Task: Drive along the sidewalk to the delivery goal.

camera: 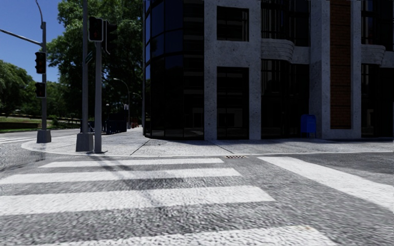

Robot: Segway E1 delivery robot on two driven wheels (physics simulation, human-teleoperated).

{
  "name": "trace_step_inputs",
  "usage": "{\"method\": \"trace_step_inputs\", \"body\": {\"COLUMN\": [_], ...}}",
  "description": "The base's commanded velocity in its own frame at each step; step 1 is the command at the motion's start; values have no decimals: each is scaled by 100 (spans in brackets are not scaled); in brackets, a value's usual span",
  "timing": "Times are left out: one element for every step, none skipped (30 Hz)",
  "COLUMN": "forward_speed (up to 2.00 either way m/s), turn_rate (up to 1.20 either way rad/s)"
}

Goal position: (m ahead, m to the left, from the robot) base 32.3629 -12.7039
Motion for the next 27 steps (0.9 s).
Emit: {"method": "trace_step_inputs", "body": {"forward_speed": [165, 174, 200, 200, 200, 200, 200, 200, 200, 200, 200, 200, 200, 200, 200, 200, 200, 200, 200, 200, 200, 200, 200, 200, 200, 200, 200], "turn_rate": [52, 52, 52, 52, 52, 52, 52, 52, 52, 52, 52, 52, 52, 52, 52, 52, 52, 51, 51, 32, 8, 0, 0, 0, 0, 0, 0]}}
